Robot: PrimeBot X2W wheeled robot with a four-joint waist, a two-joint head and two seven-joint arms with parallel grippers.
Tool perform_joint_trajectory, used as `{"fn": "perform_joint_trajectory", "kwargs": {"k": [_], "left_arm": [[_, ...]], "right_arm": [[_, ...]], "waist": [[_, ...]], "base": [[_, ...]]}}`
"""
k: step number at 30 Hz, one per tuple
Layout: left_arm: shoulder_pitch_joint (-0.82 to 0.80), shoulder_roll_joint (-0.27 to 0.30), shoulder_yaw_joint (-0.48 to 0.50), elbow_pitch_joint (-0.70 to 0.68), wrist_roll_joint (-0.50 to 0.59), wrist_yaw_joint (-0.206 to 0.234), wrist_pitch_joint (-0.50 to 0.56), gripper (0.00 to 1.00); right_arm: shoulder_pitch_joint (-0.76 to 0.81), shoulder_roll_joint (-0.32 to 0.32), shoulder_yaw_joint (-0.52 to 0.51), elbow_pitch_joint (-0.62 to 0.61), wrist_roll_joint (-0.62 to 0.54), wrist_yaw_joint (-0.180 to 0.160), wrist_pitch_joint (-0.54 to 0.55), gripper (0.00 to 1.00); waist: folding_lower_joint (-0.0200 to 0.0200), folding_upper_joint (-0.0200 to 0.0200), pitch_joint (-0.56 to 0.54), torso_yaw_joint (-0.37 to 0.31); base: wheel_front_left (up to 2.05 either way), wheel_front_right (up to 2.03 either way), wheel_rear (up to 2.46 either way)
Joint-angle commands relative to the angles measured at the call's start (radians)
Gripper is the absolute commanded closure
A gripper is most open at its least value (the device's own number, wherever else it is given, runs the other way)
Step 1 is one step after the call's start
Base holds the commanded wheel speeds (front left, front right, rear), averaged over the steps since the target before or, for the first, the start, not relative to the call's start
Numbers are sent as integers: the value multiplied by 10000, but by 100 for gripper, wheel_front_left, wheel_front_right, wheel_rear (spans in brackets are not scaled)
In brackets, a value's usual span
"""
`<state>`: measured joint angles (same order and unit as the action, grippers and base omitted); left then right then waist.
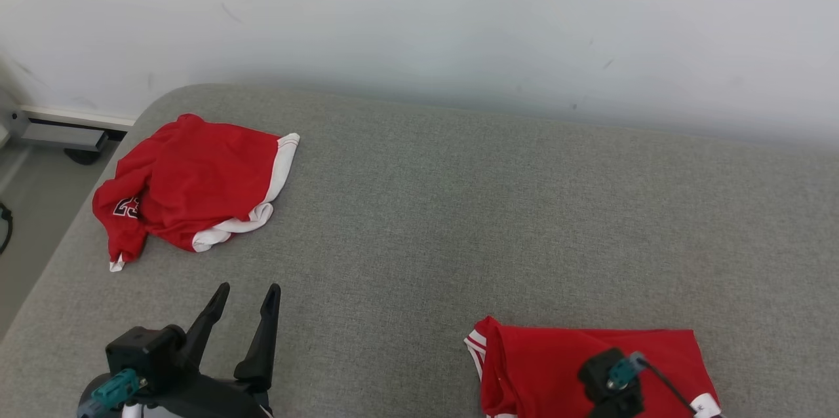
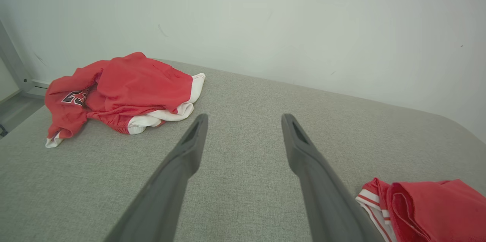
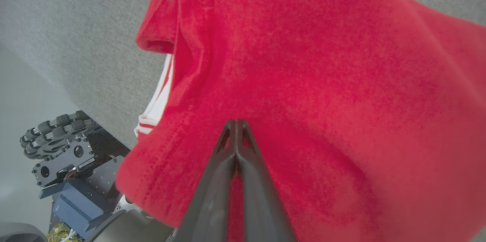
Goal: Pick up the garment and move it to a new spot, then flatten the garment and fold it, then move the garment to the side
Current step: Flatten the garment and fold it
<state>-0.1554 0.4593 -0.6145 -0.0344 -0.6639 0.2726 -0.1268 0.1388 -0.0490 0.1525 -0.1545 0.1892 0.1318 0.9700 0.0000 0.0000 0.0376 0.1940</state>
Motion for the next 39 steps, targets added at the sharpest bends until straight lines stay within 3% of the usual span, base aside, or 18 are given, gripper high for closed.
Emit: {"fn": "perform_joint_trajectory", "kwargs": {"k": [1,14,19,25,27,28,29,39], "left_arm": [[-41,75,29,4,-123,12,-47,0],[-106,100,40,45,-186,35,-84,0],[-88,119,31,38,-184,66,-78,0],[-24,171,16,-15,-186,85,-73,0],[-16,173,-5,-28,-183,95,-63,0],[-11,177,-11,-40,-182,101,-56,0],[-11,182,-19,-49,-179,106,-50,0],[-112,229,-96,-142,-82,118,-58,0]], "right_arm": [[193,-29,211,-145,10,-22,140,100],[435,-34,1383,-903,524,-22,31,100],[185,-35,1019,-1359,573,-22,-157,100],[-50,-32,-484,-1833,428,-22,-243,100],[1,-32,-1096,-1865,375,-22,-182,67],[60,-31,-1435,-1848,409,-22,-135,19],[82,-36,-1766,-1838,407,-22,-168,0],[158,-28,-3823,-797,822,-22,-511,0]], "waist": [[0,0,-17,-33],[0,0,-28,-172],[0,0,-62,-222],[0,0,-120,-301],[0,0,-134,-320],[0,0,-136,-331],[0,0,-128,-344],[0,0,-6,-412]], "base": [[0,0,0],[0,0,0],[0,0,0],[0,0,0],[0,0,0],[0,0,0],[0,0,0],[0,0,0]]}}
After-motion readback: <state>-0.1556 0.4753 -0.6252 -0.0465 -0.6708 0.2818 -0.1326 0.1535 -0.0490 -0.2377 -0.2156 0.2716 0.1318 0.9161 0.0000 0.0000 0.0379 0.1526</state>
